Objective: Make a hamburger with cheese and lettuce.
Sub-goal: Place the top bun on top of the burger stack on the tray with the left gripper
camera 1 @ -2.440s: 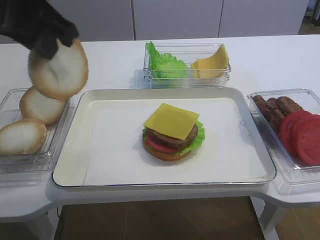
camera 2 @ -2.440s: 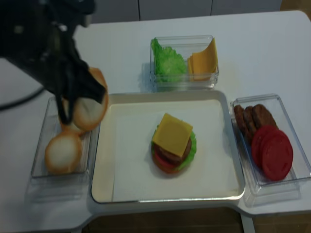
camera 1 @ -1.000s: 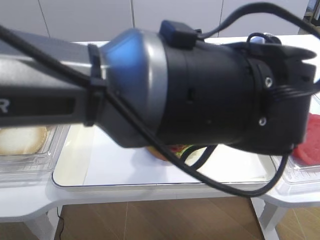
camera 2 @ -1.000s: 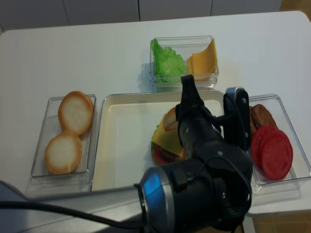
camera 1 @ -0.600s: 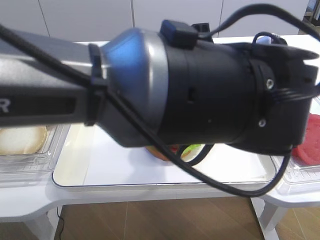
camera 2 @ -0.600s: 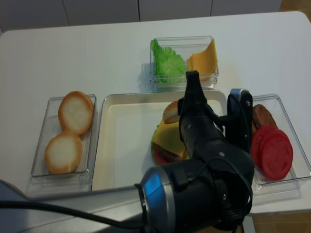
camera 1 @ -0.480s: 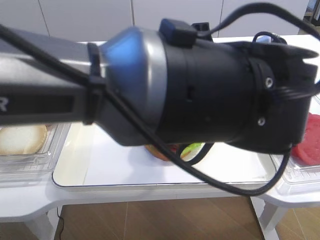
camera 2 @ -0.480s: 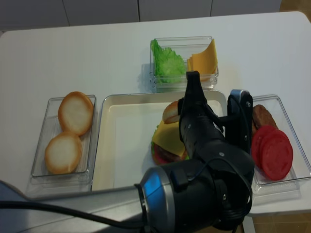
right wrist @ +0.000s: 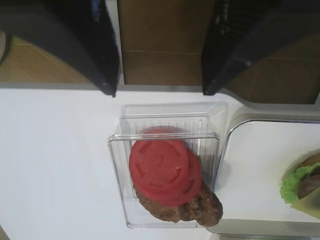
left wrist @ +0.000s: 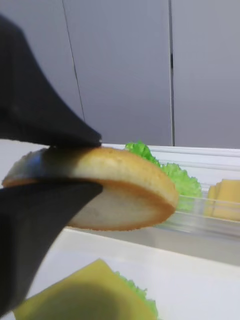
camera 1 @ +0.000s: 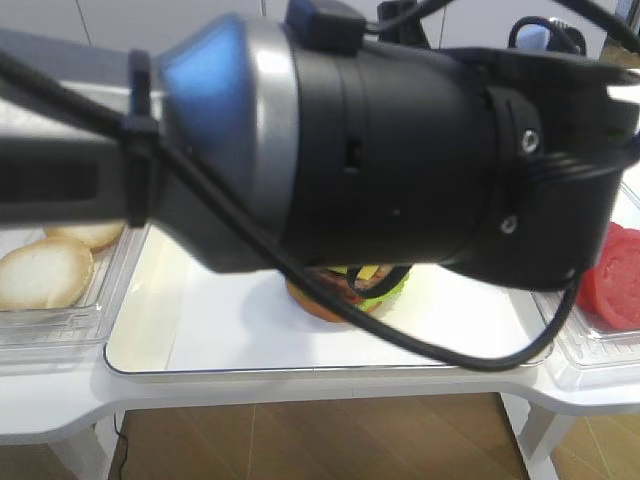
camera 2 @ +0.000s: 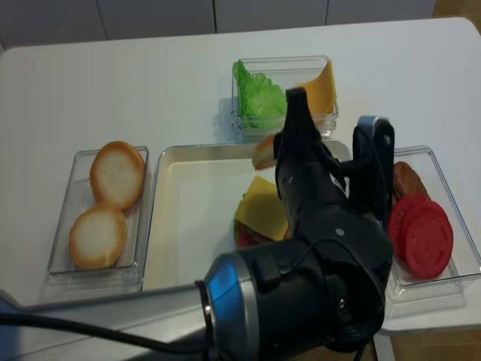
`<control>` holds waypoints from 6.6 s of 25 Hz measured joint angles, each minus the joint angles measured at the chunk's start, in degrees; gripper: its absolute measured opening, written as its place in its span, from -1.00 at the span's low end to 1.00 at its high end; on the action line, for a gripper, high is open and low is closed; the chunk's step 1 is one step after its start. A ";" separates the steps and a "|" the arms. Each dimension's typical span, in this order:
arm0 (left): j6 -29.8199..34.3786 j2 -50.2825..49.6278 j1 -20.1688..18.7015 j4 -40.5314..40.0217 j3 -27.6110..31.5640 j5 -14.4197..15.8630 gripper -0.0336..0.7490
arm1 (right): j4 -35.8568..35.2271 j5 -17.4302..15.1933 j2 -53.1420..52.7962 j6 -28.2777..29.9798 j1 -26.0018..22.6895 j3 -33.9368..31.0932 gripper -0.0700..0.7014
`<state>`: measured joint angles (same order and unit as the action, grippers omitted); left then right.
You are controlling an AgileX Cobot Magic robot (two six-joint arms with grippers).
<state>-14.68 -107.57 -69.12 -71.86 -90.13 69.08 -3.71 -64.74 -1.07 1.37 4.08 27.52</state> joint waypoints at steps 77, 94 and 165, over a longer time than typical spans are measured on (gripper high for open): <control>-13.51 2.92 -2.48 -14.56 20.13 -1.81 -0.53 | 0.00 0.00 0.00 0.13 0.00 0.00 0.22; -14.94 -1.11 -2.48 -16.53 20.23 -2.19 -0.53 | 0.00 0.00 0.00 0.01 0.00 0.00 0.22; -21.85 -1.11 -8.50 -7.62 20.23 -1.84 0.49 | 0.00 0.00 0.00 0.26 0.00 0.00 0.22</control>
<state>-36.54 -108.68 -77.63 -79.48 -69.91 67.25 -3.71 -64.74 -1.07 1.63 4.08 27.52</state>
